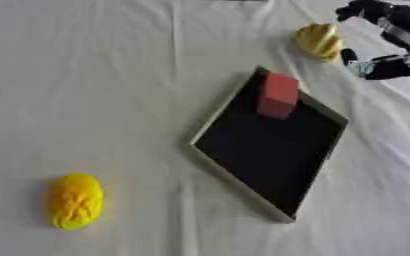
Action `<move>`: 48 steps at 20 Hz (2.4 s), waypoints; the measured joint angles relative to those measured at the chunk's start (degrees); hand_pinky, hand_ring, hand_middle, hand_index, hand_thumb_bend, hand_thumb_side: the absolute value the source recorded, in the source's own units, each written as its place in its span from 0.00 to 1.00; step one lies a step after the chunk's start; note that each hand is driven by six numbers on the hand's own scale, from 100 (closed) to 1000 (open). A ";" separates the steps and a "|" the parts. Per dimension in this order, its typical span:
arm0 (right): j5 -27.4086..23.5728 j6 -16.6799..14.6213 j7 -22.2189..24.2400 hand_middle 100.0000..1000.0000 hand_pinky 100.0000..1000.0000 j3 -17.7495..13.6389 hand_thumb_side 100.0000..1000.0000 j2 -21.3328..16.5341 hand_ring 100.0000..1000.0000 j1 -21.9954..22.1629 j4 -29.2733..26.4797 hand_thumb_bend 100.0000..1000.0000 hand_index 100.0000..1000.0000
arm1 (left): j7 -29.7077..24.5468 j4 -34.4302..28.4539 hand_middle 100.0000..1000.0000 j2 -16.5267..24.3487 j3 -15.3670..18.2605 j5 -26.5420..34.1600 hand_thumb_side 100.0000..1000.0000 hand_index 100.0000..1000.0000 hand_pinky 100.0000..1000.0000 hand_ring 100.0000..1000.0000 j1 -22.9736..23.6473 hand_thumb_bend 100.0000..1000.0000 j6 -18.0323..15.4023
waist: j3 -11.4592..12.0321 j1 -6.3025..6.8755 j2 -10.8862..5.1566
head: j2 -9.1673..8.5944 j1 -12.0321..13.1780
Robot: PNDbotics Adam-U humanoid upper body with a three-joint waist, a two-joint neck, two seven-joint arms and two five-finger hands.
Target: Pick up objects on the table and place them in the box.
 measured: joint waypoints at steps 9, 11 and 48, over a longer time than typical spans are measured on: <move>1.05 0.69 0.05 0.84 1.00 -0.93 0.11 -0.01 1.00 -0.06 0.82 0.00 0.98 | 0.11 0.00 0.66 0.02 0.33 0.26 0.50 0.89 0.73 0.75 0.46 0.00 0.33 | 0.93 0.02 1.34 | -0.98 -0.60; 1.36 0.65 0.58 0.84 1.00 -1.00 0.11 -0.01 1.00 -0.10 1.09 0.00 0.98 | 0.11 0.00 0.66 0.02 0.33 0.32 0.50 0.90 0.73 0.75 0.46 0.00 0.37 | 1.19 -0.01 1.82 | -1.13 -0.72; -4.65 2.18 0.92 0.82 1.00 -6.48 0.11 -1.52 1.00 1.35 -0.04 0.00 0.98 | -0.06 0.00 0.66 0.11 1.02 1.25 0.50 0.90 0.72 0.72 2.46 0.00 1.58 | 1.47 -0.30 4.56 | -2.95 -1.42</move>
